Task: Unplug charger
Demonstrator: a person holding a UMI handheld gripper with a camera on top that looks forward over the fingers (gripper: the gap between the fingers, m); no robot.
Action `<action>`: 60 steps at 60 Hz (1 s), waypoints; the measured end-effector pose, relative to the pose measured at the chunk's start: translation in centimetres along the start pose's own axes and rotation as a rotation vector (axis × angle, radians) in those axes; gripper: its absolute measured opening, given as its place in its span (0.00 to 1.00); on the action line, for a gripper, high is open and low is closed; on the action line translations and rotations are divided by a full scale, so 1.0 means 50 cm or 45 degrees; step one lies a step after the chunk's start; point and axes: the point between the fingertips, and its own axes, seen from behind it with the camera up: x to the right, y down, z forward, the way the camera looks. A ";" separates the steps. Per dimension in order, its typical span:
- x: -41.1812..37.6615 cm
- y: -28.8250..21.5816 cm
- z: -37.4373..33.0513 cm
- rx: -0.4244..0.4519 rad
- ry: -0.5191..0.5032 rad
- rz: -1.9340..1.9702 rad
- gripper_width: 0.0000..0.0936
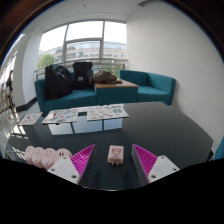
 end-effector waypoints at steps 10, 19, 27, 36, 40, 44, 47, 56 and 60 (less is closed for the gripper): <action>-0.095 -0.025 -0.161 0.065 -0.066 -0.059 0.91; -0.201 -0.002 -0.306 0.088 -0.163 -0.128 0.92; -0.282 0.031 -0.413 0.091 -0.252 -0.139 0.92; -0.334 0.052 -0.503 0.098 -0.320 -0.151 0.92; -0.350 0.057 -0.538 0.111 -0.336 -0.164 0.92; -0.360 0.060 -0.562 0.121 -0.352 -0.179 0.92; -0.372 0.064 -0.569 0.119 -0.375 -0.186 0.92; -0.378 0.054 -0.615 0.150 -0.383 -0.191 0.92; -0.380 0.054 -0.624 0.156 -0.382 -0.193 0.92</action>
